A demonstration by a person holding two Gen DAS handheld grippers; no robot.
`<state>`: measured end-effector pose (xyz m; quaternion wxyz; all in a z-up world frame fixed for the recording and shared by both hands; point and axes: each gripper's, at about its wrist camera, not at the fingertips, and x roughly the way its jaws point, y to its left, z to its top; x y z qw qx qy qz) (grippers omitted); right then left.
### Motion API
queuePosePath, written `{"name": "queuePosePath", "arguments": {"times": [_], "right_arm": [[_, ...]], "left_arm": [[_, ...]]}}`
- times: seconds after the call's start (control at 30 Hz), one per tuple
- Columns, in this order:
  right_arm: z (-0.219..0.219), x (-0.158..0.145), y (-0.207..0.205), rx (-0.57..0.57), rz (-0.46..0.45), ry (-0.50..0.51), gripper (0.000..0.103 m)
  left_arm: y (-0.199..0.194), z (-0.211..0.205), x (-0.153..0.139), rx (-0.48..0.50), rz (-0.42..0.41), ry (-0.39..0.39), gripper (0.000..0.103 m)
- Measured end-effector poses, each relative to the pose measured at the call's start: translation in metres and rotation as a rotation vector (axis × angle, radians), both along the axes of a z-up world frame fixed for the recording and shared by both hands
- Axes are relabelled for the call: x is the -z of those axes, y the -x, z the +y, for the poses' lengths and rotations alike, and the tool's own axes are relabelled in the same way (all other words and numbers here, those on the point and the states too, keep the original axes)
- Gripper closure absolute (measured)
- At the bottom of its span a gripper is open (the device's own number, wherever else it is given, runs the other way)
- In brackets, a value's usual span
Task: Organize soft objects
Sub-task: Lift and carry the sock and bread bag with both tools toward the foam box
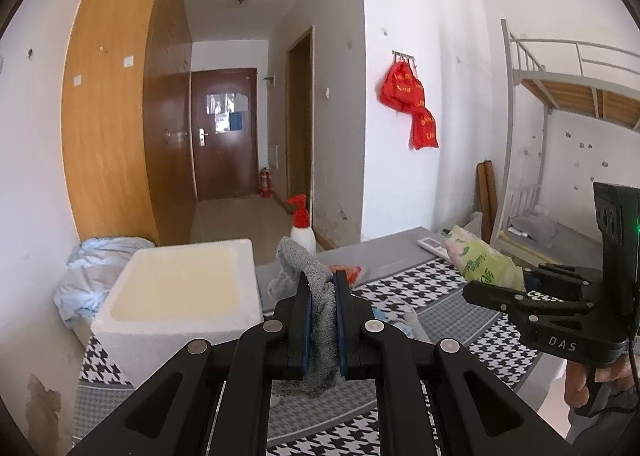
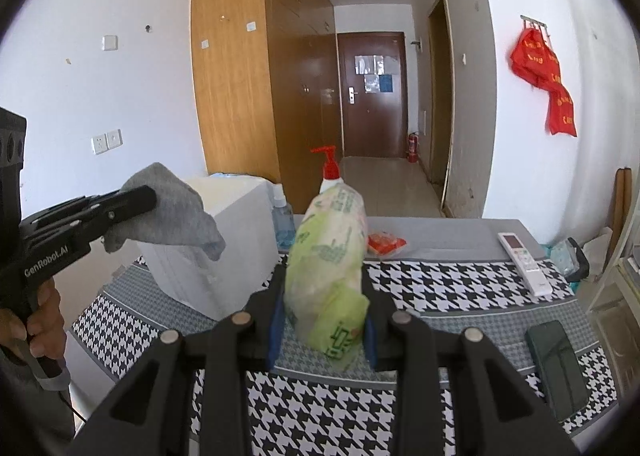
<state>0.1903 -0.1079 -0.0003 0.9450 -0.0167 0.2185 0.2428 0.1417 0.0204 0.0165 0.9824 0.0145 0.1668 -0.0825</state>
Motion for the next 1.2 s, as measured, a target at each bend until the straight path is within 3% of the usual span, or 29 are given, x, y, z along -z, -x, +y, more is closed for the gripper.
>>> {"name": "queuePosePath", "arguments": {"times": [0.63, 1.2], "right_arm": [[0.034, -0.014, -0.012, -0.083, -0.037, 0.005, 0.067], [0.07, -0.019, -0.016, -0.17, -0.043, 0.013, 0.067]], "left_arm": [[0.004, 0.027, -0.021, -0.097, -0.066, -0.004, 0.093], [0.023, 0.063, -0.024, -0.214, -0.083, 0.0, 0.093]]}}
